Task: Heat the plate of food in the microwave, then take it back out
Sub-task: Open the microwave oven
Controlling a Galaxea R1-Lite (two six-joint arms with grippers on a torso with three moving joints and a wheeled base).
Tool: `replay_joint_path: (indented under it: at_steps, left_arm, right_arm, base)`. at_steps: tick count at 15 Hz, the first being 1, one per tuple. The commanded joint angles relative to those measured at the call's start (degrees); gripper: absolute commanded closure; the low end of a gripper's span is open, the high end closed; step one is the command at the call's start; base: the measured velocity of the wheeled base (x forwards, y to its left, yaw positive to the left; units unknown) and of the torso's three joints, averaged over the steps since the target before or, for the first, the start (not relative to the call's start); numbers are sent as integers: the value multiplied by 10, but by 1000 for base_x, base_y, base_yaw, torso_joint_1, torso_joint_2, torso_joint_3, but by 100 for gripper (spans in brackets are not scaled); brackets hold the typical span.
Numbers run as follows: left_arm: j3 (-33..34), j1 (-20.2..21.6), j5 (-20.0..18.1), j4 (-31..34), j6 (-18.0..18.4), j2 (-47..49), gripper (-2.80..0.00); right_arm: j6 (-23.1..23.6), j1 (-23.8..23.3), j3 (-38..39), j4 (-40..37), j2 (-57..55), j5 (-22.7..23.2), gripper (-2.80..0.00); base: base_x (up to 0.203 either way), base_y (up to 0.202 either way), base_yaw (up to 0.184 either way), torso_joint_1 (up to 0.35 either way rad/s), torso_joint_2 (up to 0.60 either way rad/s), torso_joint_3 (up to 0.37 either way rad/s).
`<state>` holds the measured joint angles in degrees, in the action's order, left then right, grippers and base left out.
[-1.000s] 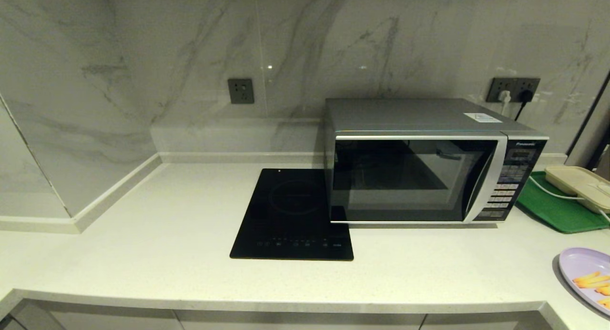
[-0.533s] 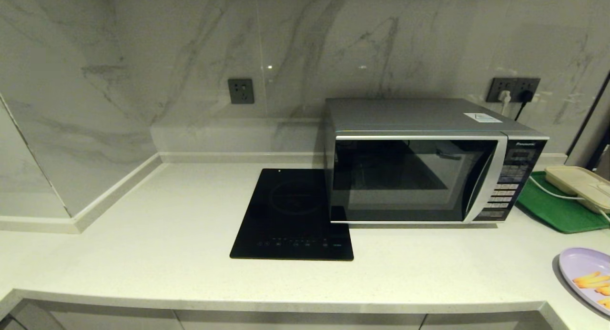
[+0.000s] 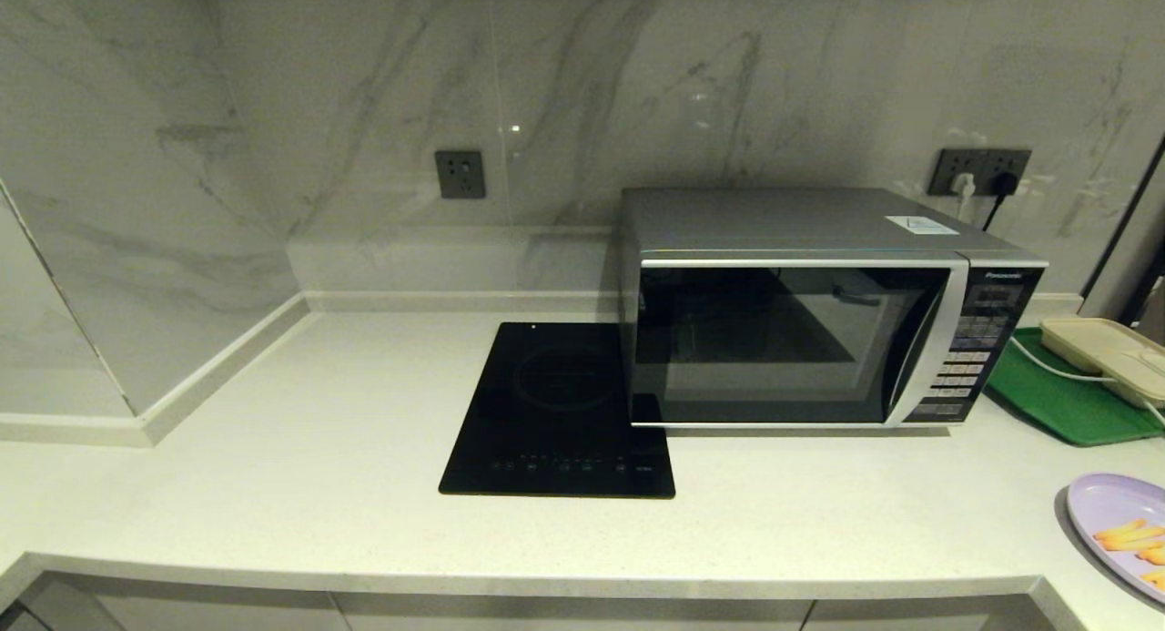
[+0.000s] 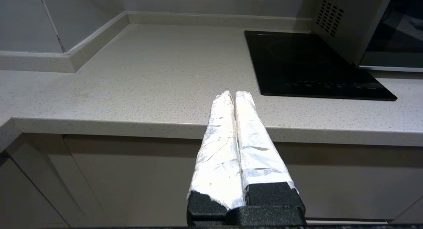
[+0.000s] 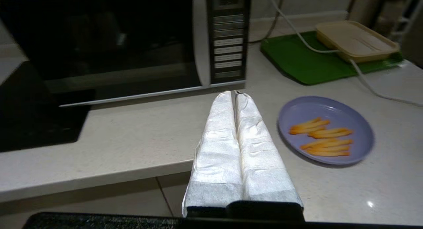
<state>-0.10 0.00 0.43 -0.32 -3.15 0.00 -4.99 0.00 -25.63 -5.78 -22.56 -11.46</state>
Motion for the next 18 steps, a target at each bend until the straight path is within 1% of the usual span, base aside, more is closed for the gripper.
replay_joint_path:
  at_steps: [1, 3, 5, 6, 8, 9, 11, 12, 13, 14, 15, 17, 18]
  left_arm:
    - [0, 0, 0, 0, 1, 0, 0]
    - [0, 0, 0, 0, 0, 0, 0]
    - [0, 0, 0, 0, 0, 0, 0]
    - [0, 0, 1, 0, 0, 0, 0]
    - [0, 0, 0, 0, 0, 0, 0]
    - [0, 0, 0, 0, 0, 0, 0]
    - [0, 0, 0, 0, 1, 0, 0]
    - [0, 0, 1, 0, 0, 0, 0]
    - [0, 0, 0, 0, 0, 0, 0]
    - [0, 0, 0, 0, 1, 0, 0]
    - [0, 0, 0, 0, 0, 0, 0]
    - [0, 0, 0, 0, 0, 0, 0]
    - [0, 0, 0, 0, 0, 0, 0]
  right_arm:
    - [0, -1, -82, -23, -156, -42, 0]
    - [0, -11, -142, -45, -250, -58, 0]
    - [1, -34, -227, -67, -338, -68, 0]
    - [4, -42, -268, -82, -379, -84, 0]
    - [25, -48, -334, -110, -456, -156, 0]
    - [49, -40, -357, -119, -482, -197, 0]
    - [62, 12, -363, -126, -501, -249, 0]
    - [63, 27, -354, -127, -510, -258, 0]
    - [60, 28, -339, -125, -525, -259, 0]
    - [47, 28, -327, -122, -545, -261, 0]
    - [23, 32, -318, -120, -566, -265, 0]
    - [-43, 75, -308, -98, -604, -278, 0]
    - [-78, 96, -308, -80, -629, -296, 0]
  base:
    - [0, 0, 0, 0, 0, 0]
    - [0, 0, 0, 0, 0, 0]
    - [0, 0, 0, 0, 0, 0]
    - [0, 0, 0, 0, 0, 0]
    - [0, 0, 0, 0, 0, 0]
    - [0, 0, 0, 0, 0, 0]
    - [0, 0, 0, 0, 0, 0]
    - [0, 0, 0, 0, 0, 0]
    - [0, 0, 0, 0, 0, 0]
    - [0, 0, 0, 0, 0, 0]
    - [0, 0, 0, 0, 0, 0]
    - [0, 0, 0, 0, 0, 0]
    - [0, 0, 0, 0, 0, 0]
